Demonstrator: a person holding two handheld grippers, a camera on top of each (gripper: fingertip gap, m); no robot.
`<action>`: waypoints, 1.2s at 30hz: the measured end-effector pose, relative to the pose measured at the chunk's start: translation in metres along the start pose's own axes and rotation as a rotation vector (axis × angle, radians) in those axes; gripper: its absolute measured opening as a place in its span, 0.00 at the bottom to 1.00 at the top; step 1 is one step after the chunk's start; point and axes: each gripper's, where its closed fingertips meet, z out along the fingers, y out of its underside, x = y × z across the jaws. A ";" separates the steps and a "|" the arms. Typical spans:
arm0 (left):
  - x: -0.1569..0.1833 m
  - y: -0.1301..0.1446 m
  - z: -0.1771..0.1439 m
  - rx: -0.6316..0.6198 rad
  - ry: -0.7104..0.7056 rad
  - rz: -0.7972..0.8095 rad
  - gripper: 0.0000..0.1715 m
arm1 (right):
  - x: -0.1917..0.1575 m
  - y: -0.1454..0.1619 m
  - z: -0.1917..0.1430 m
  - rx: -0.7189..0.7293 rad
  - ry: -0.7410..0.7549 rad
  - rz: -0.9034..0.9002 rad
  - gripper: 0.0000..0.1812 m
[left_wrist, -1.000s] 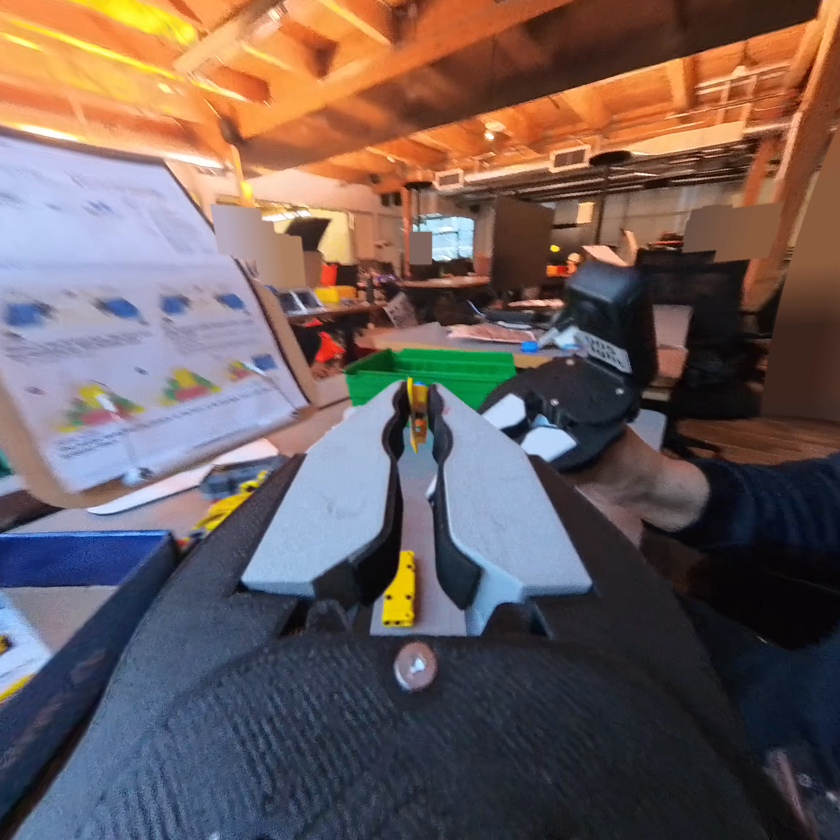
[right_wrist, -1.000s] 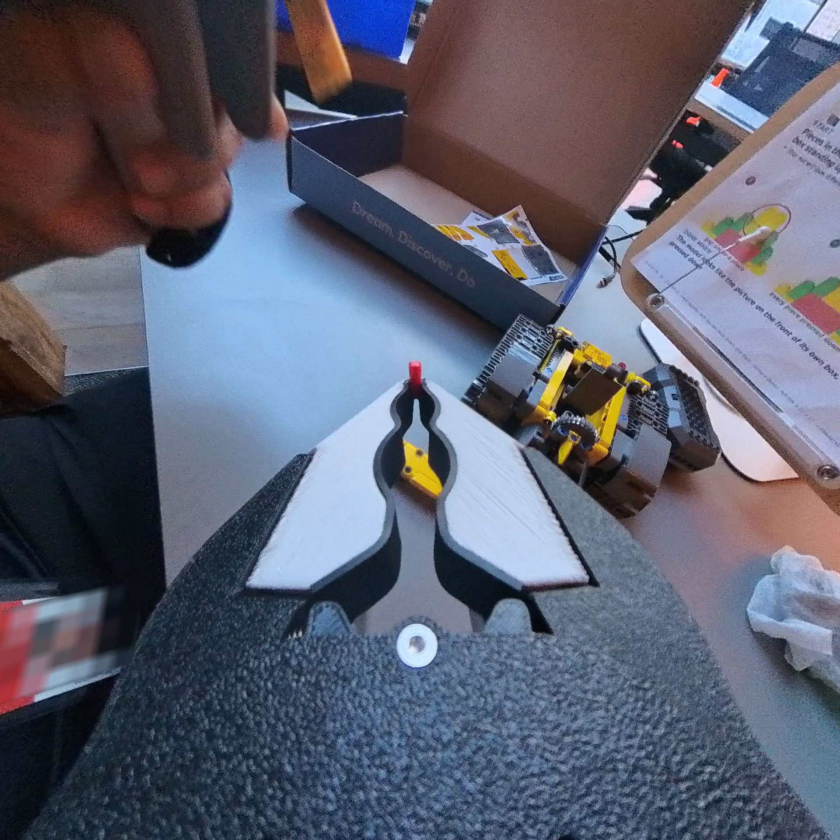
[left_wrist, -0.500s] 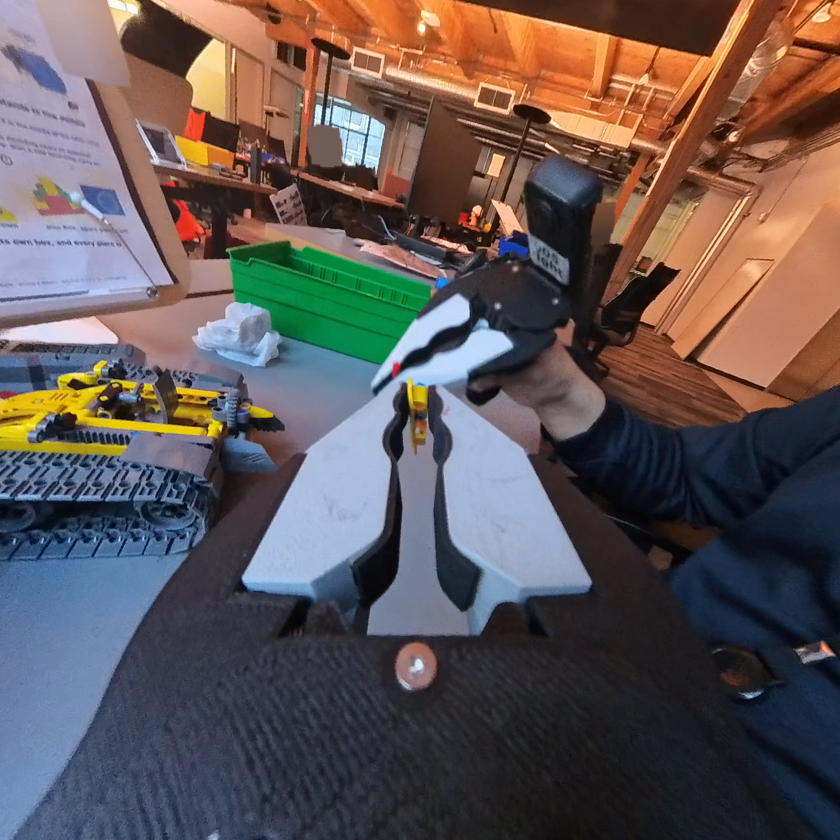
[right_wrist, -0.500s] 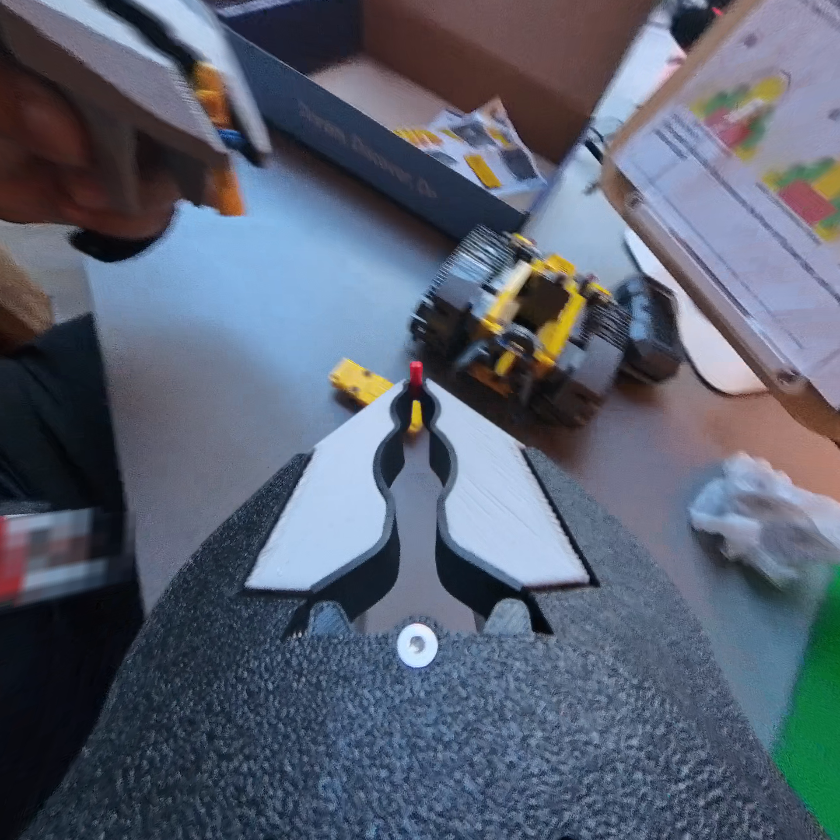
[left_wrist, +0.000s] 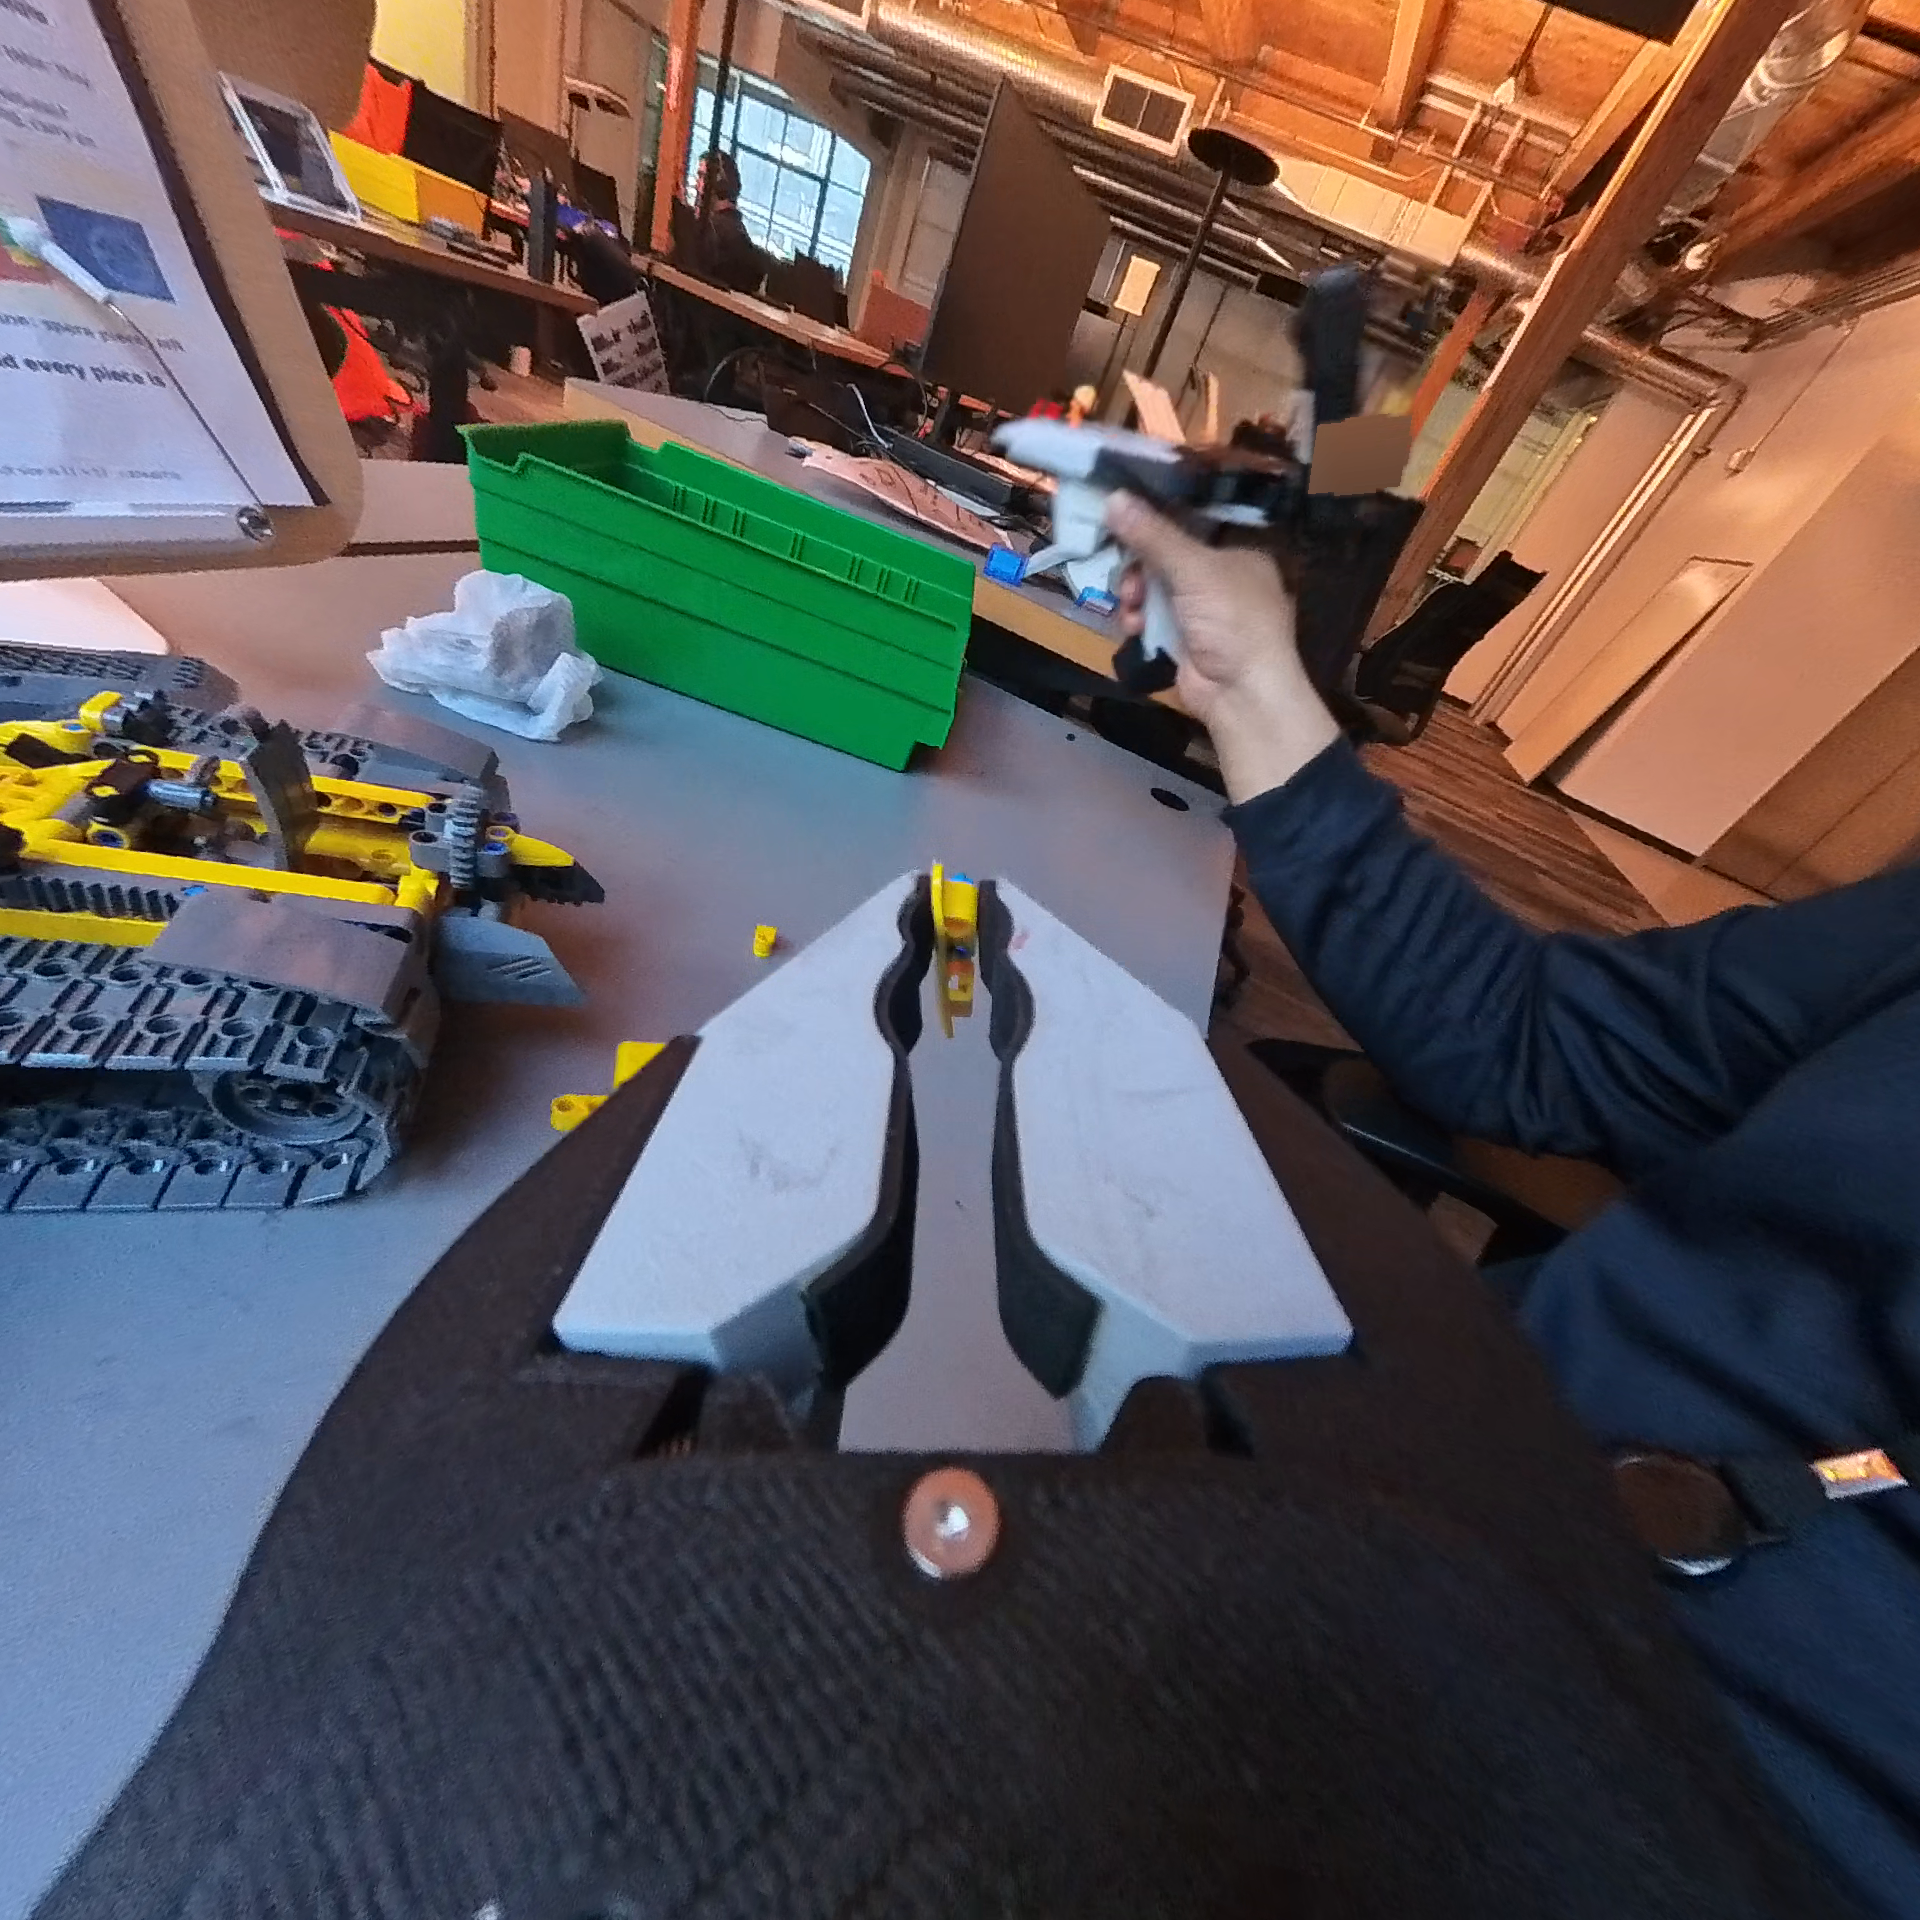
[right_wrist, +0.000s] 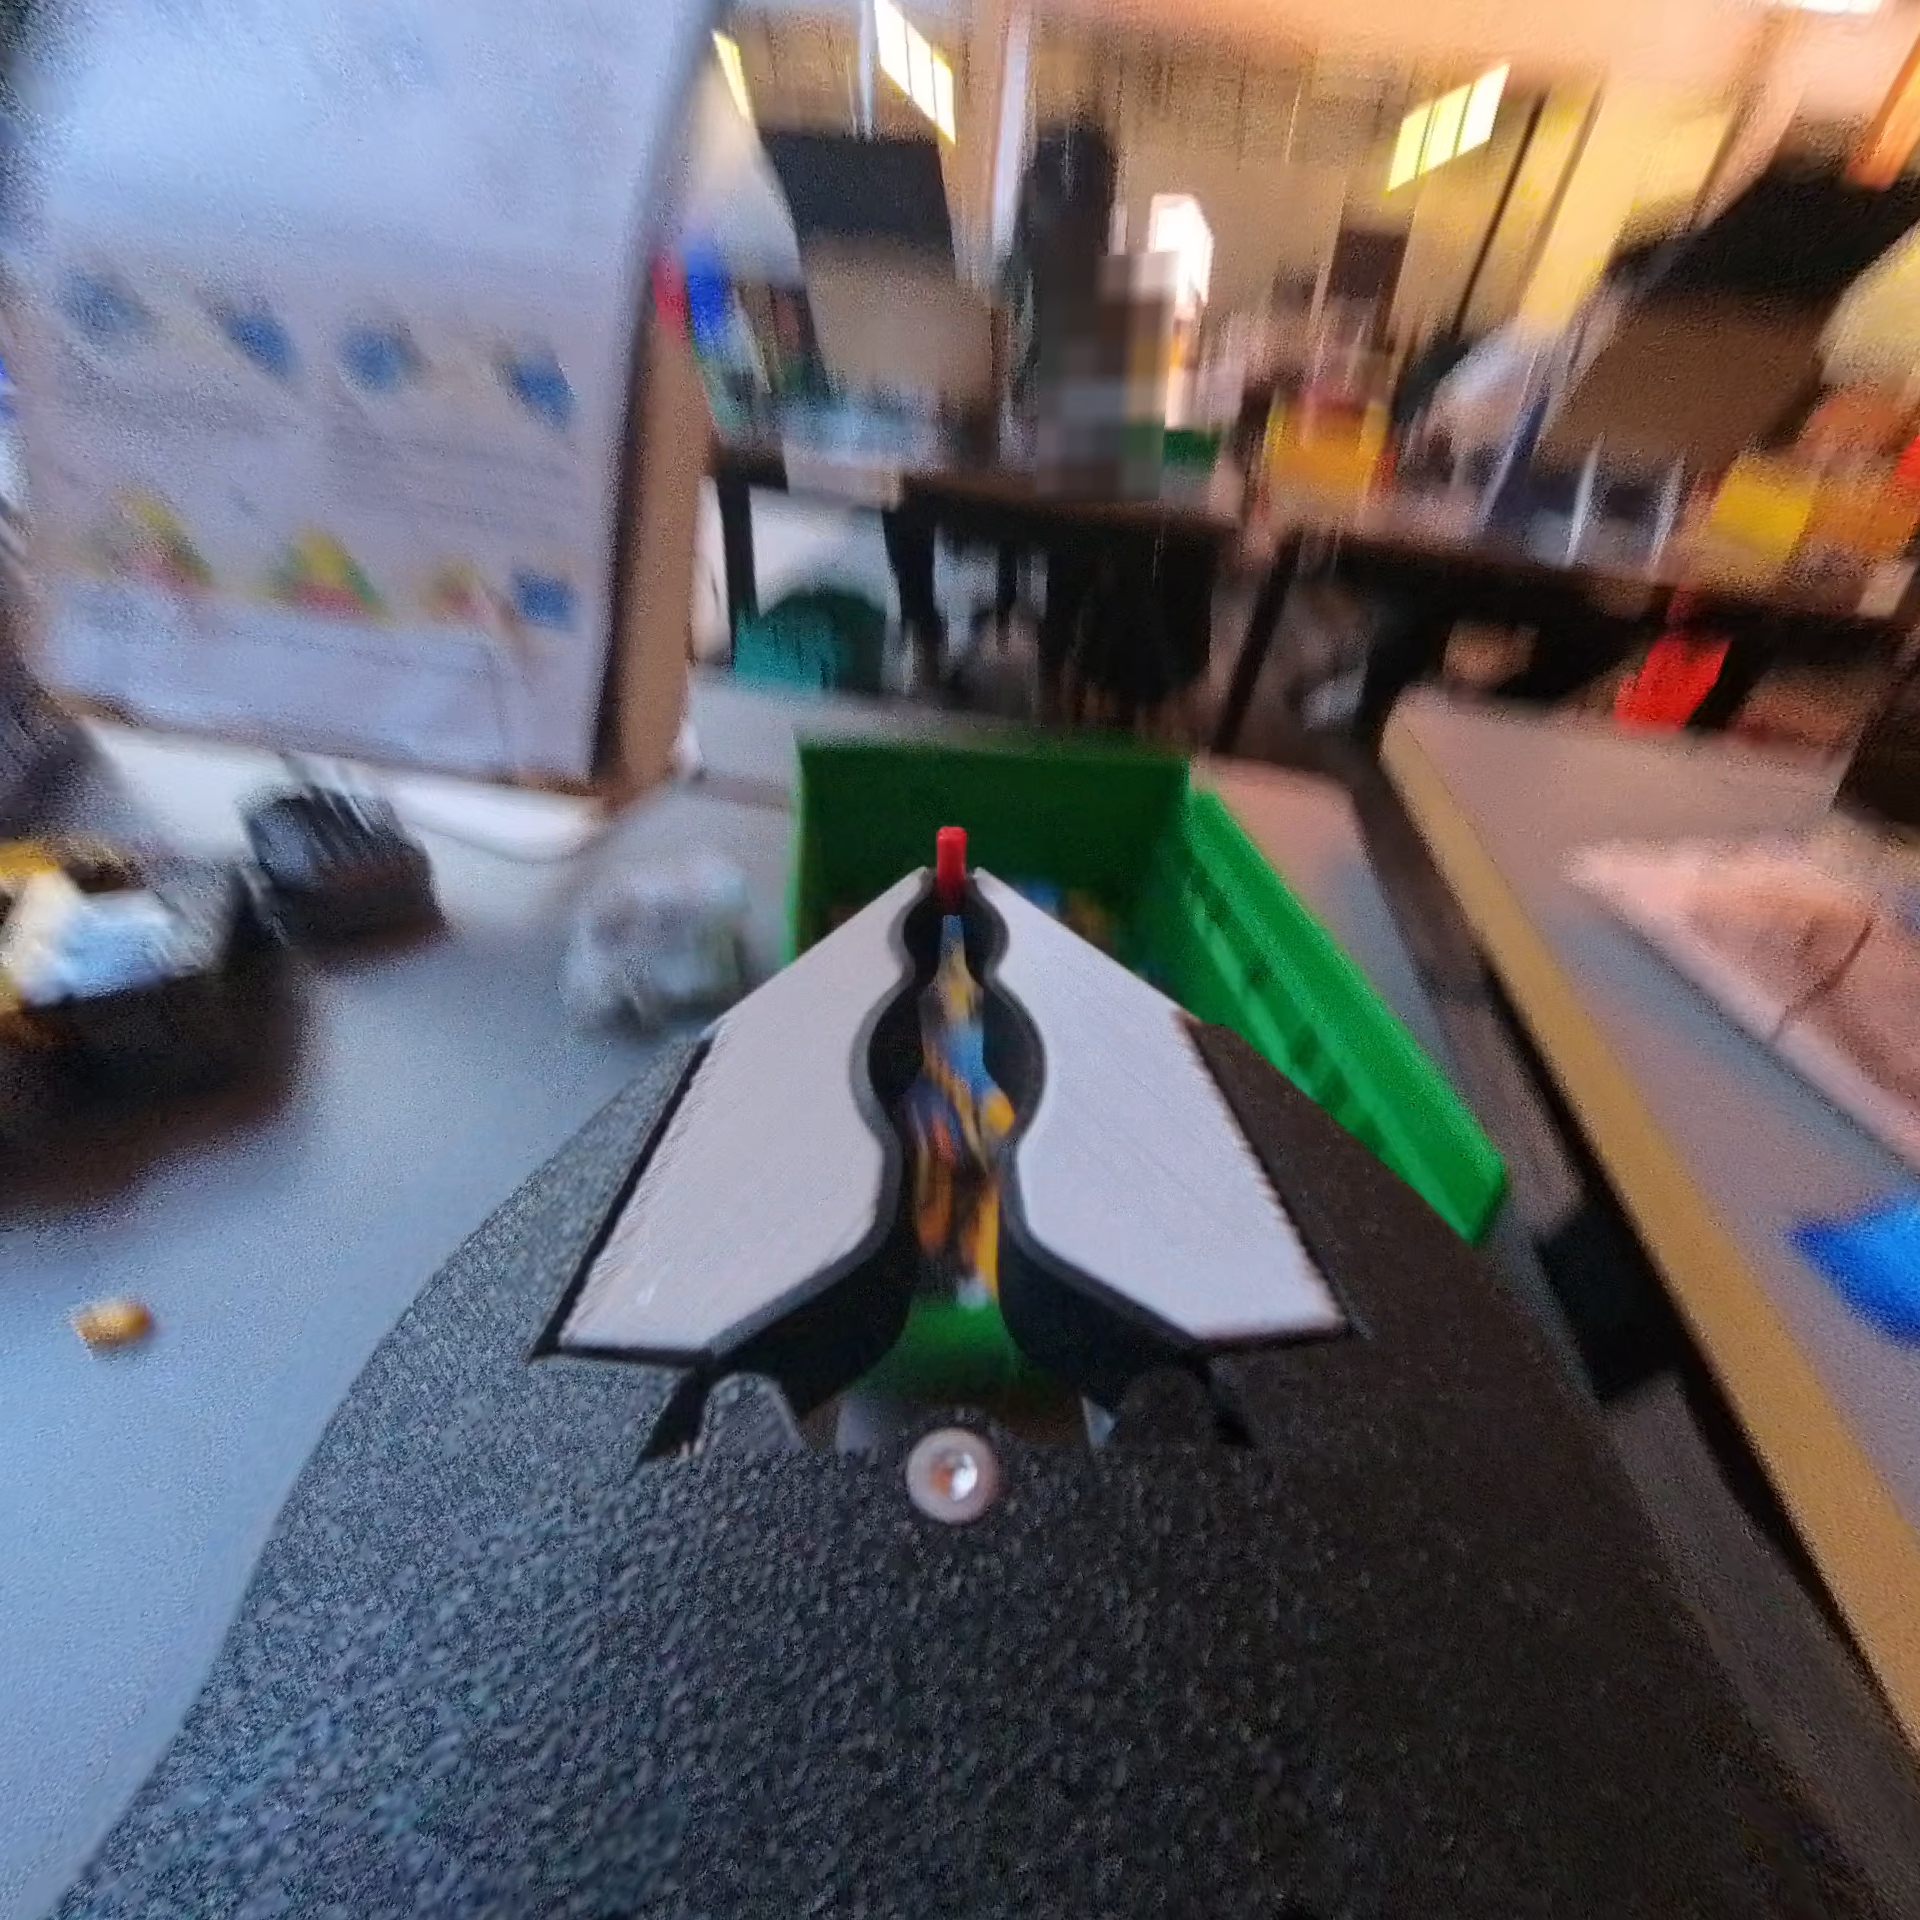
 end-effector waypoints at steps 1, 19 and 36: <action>0.001 0.001 0.001 -0.005 0.005 -0.001 0.03 | 0.004 0.031 0.013 -0.153 -0.026 0.038 0.02; 0.015 0.019 0.015 -0.104 0.022 0.107 0.03 | -0.231 -0.005 -0.030 -0.104 -0.953 0.059 0.15; 0.060 -0.029 -0.004 0.336 0.236 0.121 0.03 | -0.387 -0.002 -0.131 0.008 -1.543 -0.004 0.12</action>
